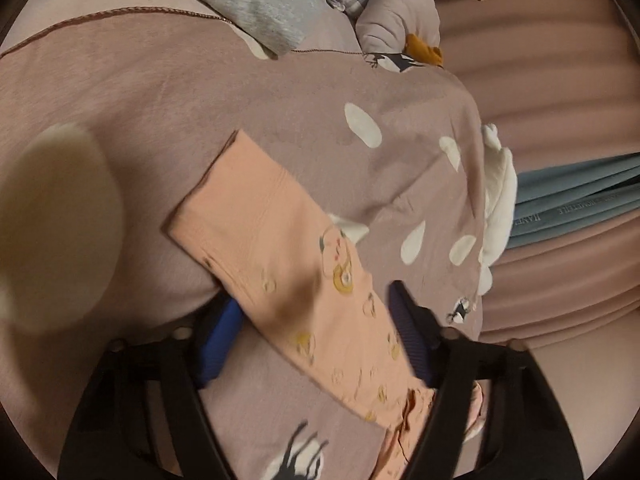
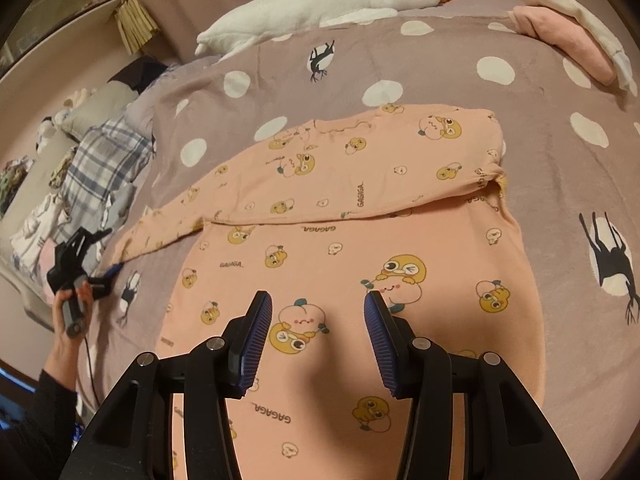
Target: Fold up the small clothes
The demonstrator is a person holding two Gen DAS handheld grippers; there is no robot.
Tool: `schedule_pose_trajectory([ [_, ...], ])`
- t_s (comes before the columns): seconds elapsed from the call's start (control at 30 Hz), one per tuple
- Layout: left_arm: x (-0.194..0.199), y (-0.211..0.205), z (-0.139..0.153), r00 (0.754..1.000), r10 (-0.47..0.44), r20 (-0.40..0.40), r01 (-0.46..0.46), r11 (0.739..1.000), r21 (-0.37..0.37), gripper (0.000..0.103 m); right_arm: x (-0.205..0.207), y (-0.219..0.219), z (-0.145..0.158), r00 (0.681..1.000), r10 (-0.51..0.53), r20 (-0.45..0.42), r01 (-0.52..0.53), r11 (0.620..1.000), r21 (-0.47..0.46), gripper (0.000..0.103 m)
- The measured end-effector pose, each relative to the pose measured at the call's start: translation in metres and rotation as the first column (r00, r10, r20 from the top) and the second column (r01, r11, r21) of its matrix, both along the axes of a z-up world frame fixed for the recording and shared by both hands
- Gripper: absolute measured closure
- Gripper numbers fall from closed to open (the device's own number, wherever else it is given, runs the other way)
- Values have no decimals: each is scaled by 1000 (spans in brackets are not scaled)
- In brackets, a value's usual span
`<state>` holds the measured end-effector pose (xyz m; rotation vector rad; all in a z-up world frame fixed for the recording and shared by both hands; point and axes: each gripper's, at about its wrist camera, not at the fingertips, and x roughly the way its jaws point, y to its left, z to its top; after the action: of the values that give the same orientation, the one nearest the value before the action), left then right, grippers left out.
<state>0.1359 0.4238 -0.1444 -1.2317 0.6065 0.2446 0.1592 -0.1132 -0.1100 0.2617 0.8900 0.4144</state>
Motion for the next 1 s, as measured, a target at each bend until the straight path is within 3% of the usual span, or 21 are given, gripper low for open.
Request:
schedule_pose_trajectory([
  [0.03,3,3,-2,1000,8,-12,-8,1000,1,53,0,2,0,1000,3,-1,-3,1000,-6,54],
  [0.1,7,9,-7,999,28,-40,-28,1000,-4,79,0,4,0,1000,8,0,-8,1000,-17,54],
  [0.17,9,15,-14,997,48,-65,-49,999,-12,94,0,6,-1,1000,13,-3,-13,1000,-27,54],
  [0.2,8,16,-15,996,54,-74,-54,998,-9,96,0,7,-1,1000,15,-5,-15,999,-29,54],
  [0.37,7,-3,10,995,10,-95,4,990,142,98,-1,10,-2,1000,26,-5,-26,999,-27,54],
  [0.47,11,-21,36,997,-46,-57,57,978,202,98,-1,11,-1,999,32,-4,-32,999,-20,54],
  [0.67,30,-84,100,982,-190,20,171,922,347,98,-7,4,-1,1000,28,0,-28,999,18,54],
  [0.8,52,-143,132,948,-315,47,266,864,428,98,-12,-7,-1,1000,9,4,-9,999,40,54],
  [1.0,91,-254,138,858,-513,16,445,759,475,98,-17,-29,-2,999,-33,6,32,997,70,54],
])
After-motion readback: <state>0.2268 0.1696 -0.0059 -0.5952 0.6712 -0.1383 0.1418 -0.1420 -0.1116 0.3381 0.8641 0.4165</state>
